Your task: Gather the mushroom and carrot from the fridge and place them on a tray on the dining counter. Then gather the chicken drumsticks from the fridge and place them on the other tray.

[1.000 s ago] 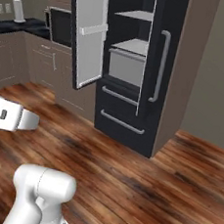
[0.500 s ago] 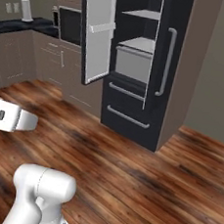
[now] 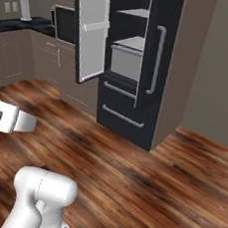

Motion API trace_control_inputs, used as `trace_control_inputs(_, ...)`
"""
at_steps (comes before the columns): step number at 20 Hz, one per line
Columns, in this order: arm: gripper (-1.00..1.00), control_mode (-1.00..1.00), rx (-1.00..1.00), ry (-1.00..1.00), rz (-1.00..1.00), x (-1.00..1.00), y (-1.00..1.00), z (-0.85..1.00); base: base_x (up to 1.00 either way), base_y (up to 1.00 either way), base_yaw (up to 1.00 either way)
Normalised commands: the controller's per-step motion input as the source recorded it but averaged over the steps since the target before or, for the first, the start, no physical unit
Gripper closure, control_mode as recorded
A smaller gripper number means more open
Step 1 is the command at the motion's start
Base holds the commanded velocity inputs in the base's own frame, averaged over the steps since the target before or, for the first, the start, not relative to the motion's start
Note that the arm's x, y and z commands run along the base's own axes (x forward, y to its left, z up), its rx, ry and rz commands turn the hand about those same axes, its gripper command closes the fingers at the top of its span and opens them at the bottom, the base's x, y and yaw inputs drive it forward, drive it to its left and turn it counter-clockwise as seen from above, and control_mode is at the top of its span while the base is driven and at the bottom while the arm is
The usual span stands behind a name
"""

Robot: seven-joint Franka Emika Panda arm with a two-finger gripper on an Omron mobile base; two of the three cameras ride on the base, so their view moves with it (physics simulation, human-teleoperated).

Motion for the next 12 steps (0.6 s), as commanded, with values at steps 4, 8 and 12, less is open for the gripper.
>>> trace_control_inputs(4,1.00,1.00,0.00,0.00,0.00,0.00,0.00,0.00,-0.32,-0.98,0.09)
trace_control_inputs(8,1.00,1.00,0.00,0.00,0.00,0.00,0.00,0.00,-0.98,-0.27,0.02)
trace_control_inputs(12,1.00,1.00,0.00,0.00,0.00,0.00,0.00,0.00,-1.00,0.29,0.00)
